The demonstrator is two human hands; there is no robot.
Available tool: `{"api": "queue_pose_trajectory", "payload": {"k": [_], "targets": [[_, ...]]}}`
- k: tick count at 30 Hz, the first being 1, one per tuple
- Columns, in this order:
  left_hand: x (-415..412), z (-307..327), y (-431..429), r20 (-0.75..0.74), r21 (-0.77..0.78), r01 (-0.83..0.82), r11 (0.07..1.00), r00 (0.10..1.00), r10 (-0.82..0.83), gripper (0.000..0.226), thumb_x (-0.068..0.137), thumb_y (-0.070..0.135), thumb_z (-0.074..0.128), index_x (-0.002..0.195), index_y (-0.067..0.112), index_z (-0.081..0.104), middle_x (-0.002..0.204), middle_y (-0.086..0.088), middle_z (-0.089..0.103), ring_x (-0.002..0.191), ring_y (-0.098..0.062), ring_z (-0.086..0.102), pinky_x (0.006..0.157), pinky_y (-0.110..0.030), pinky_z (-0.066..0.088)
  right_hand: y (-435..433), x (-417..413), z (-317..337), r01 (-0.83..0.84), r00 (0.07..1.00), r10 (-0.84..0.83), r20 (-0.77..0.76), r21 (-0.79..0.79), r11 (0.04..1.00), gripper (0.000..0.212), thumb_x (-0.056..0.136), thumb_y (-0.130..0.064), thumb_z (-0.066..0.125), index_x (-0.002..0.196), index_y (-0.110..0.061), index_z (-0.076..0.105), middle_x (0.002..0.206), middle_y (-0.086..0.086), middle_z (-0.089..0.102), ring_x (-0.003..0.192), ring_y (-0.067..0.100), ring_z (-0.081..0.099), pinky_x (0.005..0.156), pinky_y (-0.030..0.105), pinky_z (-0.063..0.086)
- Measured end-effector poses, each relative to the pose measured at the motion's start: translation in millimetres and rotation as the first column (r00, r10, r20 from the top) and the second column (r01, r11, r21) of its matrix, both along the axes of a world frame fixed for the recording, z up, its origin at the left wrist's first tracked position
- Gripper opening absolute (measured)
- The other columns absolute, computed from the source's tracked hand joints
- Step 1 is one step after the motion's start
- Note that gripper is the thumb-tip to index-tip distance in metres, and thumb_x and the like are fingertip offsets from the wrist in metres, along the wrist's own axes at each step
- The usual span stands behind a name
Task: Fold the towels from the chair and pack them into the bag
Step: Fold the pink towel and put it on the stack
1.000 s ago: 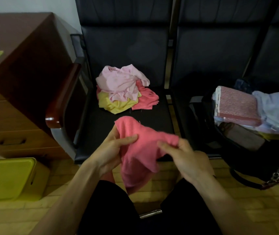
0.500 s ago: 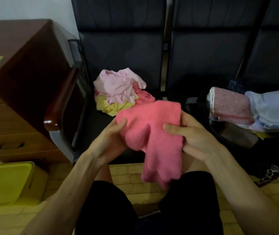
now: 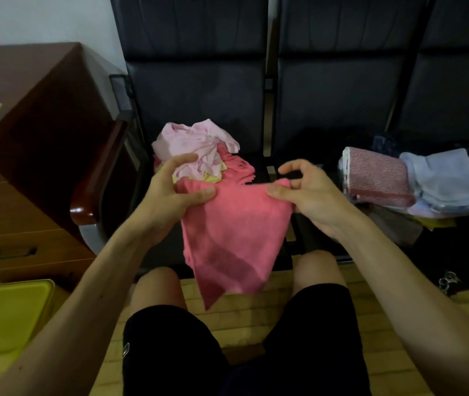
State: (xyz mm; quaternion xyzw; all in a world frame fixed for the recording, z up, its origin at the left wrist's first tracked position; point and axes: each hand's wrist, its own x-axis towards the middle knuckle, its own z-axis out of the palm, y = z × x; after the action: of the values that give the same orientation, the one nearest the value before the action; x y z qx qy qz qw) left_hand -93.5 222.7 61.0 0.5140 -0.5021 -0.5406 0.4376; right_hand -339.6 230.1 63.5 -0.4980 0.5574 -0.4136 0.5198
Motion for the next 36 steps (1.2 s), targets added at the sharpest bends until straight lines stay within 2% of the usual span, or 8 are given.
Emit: {"api": "queue_pose_trajectory", "payload": {"k": [5,11,16,19,24,29,32,36], "targets": [[8,35,-16,0.165,-0.064,0.027,0.998,0.986,-0.016,0.026,0.075,0.019,0.08,0.099,0.025,0.073,0.11,0.001,0.066,0.097,-0.016,0.068,0.079,-0.028,0.059,-7,4,28,-0.095,0.993,0.078,-0.087,-0.212,0.973,0.043,0.082,-0.006,0.076,0.121,-0.019,0.064,0.098,0.002,0.075,0.09,0.01,0.073,0.076,0.023,0.058],[15,64,-35,0.348,-0.182,0.046,0.982,0.937,0.021,0.055,0.08,0.015,0.08,0.132,0.018,0.063,0.117,0.005,0.063,0.099,-0.005,0.065,0.081,-0.015,0.056,-11,8,49,-0.121,0.947,-0.019,-0.32,-0.412,0.903,0.04,0.088,-0.026,0.072,0.124,-0.012,0.066,0.104,-0.005,0.074,0.096,0.0,0.069,0.085,0.016,0.054],[13,69,-40,0.457,-0.294,0.051,0.955,0.885,0.094,0.07,0.081,0.022,0.081,0.144,0.018,0.051,0.13,0.006,0.054,0.115,-0.013,0.059,0.1,-0.03,0.05,-9,11,46,-0.032,0.911,-0.188,-0.367,-0.518,0.855,0.035,0.096,-0.026,0.062,0.128,-0.012,0.064,0.116,0.0,0.071,0.105,0.001,0.065,0.092,0.01,0.048],[9,69,-43,0.463,-0.364,0.043,0.93,0.875,0.141,0.053,0.089,0.03,0.074,0.138,0.019,0.057,0.125,0.003,0.061,0.11,-0.011,0.062,0.096,-0.029,0.052,-12,13,36,0.035,0.947,-0.156,-0.281,-0.394,0.918,0.049,0.094,-0.027,0.065,0.138,-0.01,0.054,0.119,0.003,0.069,0.108,0.008,0.066,0.081,0.005,0.048],[7,63,-49,0.565,-0.435,0.1,0.895,0.804,0.185,0.035,0.099,0.025,0.059,0.132,0.015,0.063,0.121,0.007,0.062,0.113,-0.009,0.059,0.094,-0.019,0.045,-17,14,19,0.024,0.938,-0.085,0.336,0.181,0.983,0.03,0.096,-0.027,0.062,0.114,-0.004,0.067,0.106,0.012,0.074,0.095,0.02,0.073,0.079,0.033,0.06],[15,54,-55,0.713,-0.401,0.181,0.898,0.677,0.182,0.045,0.094,0.021,0.067,0.137,0.011,0.058,0.135,-0.003,0.061,0.121,-0.019,0.058,0.108,-0.036,0.045,-22,16,10,0.149,0.926,-0.262,-0.273,-0.374,0.916,0.019,0.089,-0.021,0.071,0.108,-0.014,0.071,0.095,-0.003,0.074,0.083,0.005,0.072,0.071,0.019,0.058],[18,54,-51,0.689,-0.418,0.131,0.899,0.691,0.219,0.036,0.091,0.021,0.07,0.126,0.014,0.066,0.119,-0.001,0.068,0.108,-0.016,0.064,0.099,-0.036,0.051,-19,17,17,0.115,0.912,-0.284,-0.296,-0.478,0.87,0.022,0.086,-0.02,0.075,0.108,-0.016,0.071,0.088,-0.008,0.073,0.077,0.0,0.07,0.065,0.015,0.057],[17,52,-43,0.716,-0.433,0.134,0.891,0.652,0.25,0.018,0.089,0.022,0.073,0.107,0.018,0.075,0.089,0.008,0.066,0.082,-0.007,0.061,0.069,-0.014,0.045,-13,16,28,0.084,0.84,-0.358,-0.407,-0.554,0.828,0.024,0.084,-0.027,0.077,0.106,-0.021,0.072,0.092,-0.007,0.075,0.088,0.001,0.068,0.085,0.02,0.053]]}}
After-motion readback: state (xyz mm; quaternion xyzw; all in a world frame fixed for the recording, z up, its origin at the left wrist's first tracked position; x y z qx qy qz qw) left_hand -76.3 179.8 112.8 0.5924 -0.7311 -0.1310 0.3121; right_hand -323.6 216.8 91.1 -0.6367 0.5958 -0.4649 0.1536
